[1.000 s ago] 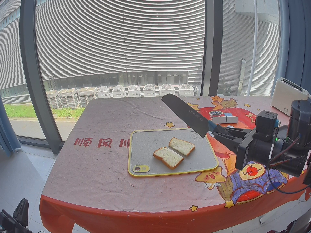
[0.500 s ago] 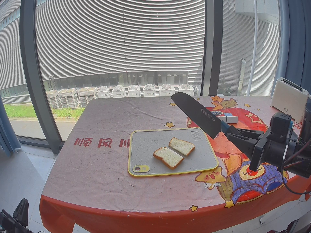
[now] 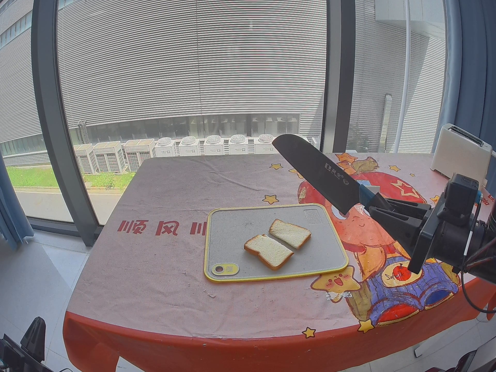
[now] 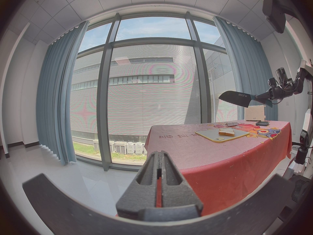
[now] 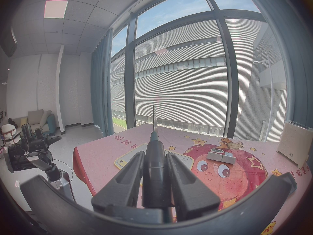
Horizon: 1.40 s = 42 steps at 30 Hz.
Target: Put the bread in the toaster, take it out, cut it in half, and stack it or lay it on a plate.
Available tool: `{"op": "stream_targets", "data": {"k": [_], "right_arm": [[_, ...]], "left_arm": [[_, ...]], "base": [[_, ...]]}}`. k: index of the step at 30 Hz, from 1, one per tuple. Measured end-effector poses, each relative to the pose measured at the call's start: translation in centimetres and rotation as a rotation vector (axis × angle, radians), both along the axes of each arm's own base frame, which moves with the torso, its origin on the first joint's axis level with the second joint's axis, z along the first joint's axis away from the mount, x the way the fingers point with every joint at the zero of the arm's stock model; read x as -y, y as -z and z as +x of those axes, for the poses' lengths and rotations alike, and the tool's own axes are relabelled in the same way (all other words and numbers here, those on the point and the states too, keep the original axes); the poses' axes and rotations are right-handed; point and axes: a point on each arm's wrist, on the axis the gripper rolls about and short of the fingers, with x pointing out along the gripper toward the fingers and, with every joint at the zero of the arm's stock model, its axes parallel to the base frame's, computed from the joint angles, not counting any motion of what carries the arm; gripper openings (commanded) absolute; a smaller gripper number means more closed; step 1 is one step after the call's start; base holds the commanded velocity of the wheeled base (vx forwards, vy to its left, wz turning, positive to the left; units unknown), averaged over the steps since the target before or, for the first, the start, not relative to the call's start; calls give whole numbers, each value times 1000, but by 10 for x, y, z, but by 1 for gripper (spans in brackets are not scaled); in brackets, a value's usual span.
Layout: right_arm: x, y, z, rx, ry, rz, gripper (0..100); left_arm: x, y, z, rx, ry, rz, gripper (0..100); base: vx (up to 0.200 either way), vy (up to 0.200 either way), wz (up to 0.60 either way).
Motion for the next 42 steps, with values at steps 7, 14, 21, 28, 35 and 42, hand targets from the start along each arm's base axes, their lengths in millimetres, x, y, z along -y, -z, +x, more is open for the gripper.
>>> {"op": "stream_targets", "data": {"k": [7,14,21,28,35,42], "right_arm": [[0,3,-3,-1,-8,-12,0],[2,6,-1,-9,26,-27,0],[1,7,2,-8,67,-33,0],[1,7,2,-5,69,-32,0],[4,4,0,6,73,-25,0],[8,-1,-2,26,86,-8,0]], "left_arm": [[0,0,0,0,1,0,0],[0,0,0,0,0,0,0],[0,0,0,0,0,0,0],[0,0,0,0,1,0,0],[0,0,0,-1,0,0,0],[0,0,0,-1,1,0,0]], "base": [[0,0,0],[0,0,0],[0,0,0],[0,0,0],[0,0,0],[0,0,0]]}}
